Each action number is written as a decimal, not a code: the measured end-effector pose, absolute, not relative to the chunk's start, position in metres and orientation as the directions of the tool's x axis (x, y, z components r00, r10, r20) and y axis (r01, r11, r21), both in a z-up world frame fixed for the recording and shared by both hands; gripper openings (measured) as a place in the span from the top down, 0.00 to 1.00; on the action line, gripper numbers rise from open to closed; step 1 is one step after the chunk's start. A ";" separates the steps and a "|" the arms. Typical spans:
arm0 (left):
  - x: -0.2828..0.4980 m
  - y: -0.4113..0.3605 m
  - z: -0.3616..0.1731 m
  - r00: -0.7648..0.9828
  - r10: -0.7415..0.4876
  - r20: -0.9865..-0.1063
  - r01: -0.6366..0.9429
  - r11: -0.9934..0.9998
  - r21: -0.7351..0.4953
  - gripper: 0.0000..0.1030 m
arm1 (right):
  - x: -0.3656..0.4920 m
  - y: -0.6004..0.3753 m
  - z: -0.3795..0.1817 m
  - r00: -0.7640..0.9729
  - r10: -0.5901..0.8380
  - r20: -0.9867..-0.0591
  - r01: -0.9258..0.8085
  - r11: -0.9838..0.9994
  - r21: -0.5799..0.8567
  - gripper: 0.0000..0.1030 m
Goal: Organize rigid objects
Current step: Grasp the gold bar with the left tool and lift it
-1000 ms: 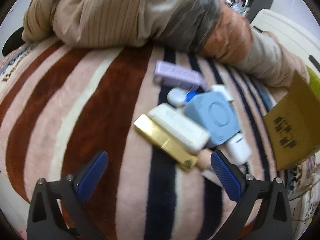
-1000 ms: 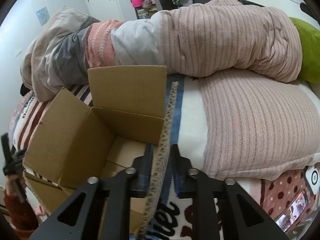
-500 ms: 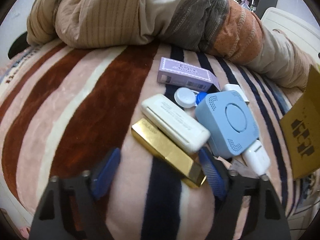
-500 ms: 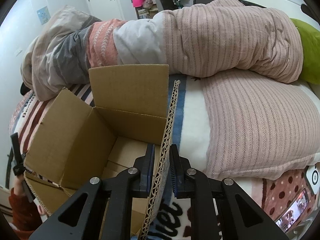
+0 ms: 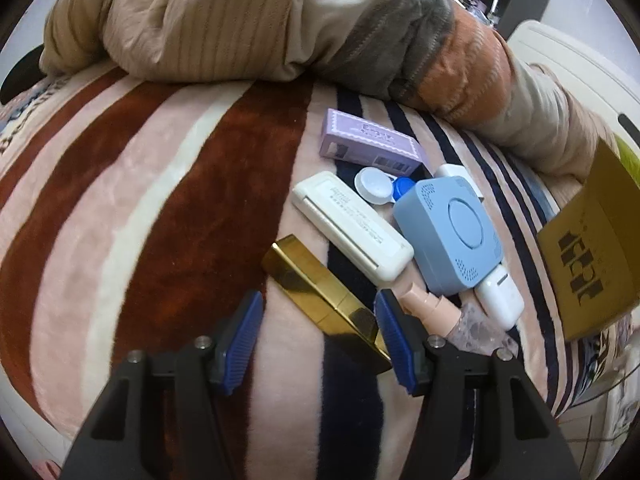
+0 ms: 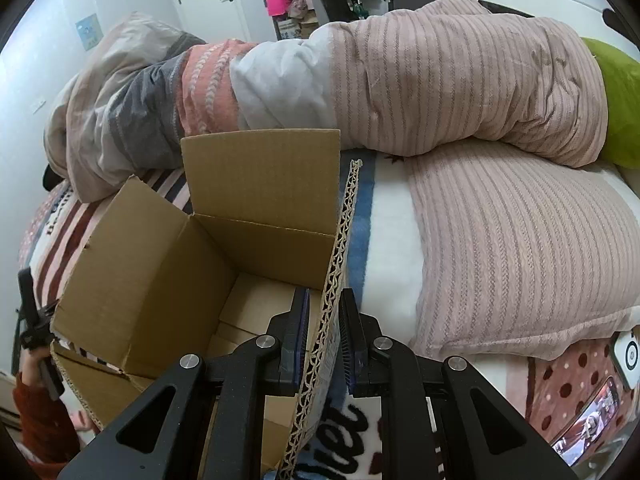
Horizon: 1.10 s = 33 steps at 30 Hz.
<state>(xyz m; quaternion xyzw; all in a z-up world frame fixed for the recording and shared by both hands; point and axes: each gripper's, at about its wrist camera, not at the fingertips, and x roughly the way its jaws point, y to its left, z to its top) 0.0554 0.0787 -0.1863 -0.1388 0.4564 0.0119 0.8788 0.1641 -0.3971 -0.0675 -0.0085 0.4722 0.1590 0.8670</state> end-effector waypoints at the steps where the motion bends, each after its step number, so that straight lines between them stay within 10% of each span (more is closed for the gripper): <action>1: 0.056 0.077 -0.187 0.584 -0.098 -0.806 -0.151 0.962 -0.226 0.46 | 0.165 -0.397 -0.067 0.503 0.267 -0.822 -0.283 0.950 0.136 0.90; 8: 0.058 0.054 -0.188 0.571 -0.058 -0.819 -0.123 0.980 -0.156 0.48 | 0.165 -0.398 -0.067 0.503 0.275 -0.819 -0.279 0.949 0.147 0.90; 21: 0.052 0.043 -0.183 0.590 -0.014 -0.808 -0.076 0.994 -0.073 0.85 | 0.166 -0.398 -0.067 0.504 0.274 -0.819 -0.280 0.949 0.145 0.90; 33: 0.053 0.083 -0.186 0.562 0.048 -0.826 -0.031 0.999 0.036 0.85 | 0.165 -0.397 -0.067 0.503 0.267 -0.822 -0.283 0.950 0.135 0.90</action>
